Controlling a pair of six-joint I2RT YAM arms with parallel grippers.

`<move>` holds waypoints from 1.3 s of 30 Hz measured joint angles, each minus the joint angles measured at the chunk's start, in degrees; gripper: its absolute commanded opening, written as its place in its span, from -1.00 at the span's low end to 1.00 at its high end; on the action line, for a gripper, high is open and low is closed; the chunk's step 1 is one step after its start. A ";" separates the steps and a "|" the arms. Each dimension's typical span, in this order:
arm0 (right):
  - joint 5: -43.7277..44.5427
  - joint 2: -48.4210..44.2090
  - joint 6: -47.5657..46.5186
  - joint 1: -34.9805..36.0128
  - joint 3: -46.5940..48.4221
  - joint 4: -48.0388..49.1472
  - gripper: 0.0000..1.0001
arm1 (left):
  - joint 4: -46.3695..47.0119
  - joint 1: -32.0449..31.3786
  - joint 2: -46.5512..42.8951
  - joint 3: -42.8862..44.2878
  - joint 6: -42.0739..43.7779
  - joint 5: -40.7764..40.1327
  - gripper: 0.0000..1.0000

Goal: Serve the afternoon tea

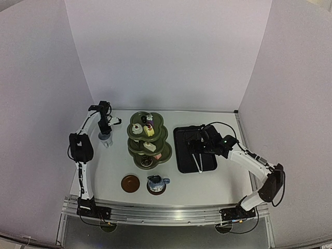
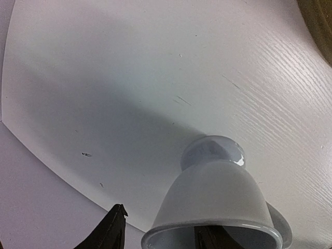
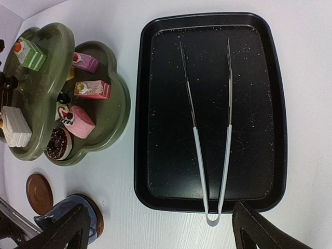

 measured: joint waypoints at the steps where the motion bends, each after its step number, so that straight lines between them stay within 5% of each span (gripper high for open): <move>1: -0.03 0.01 0.00 0.00 0.01 0.01 0.86 | -0.08 -0.08 0.09 0.00 0.10 -0.01 -0.25; 14: -0.04 0.01 0.11 0.00 0.01 0.01 0.85 | -3.07 0.45 0.07 0.20 -2.45 -0.42 -0.98; 27: -0.11 -0.98 0.91 0.00 -0.05 -0.01 0.85 | -5.66 1.02 -6.62 -7.63 -19.43 0.09 -0.99; 39: -0.29 -5.02 1.88 0.00 -2.18 0.08 0.84 | -8.91 2.63 -20.12 -30.15 -31.84 12.91 -1.00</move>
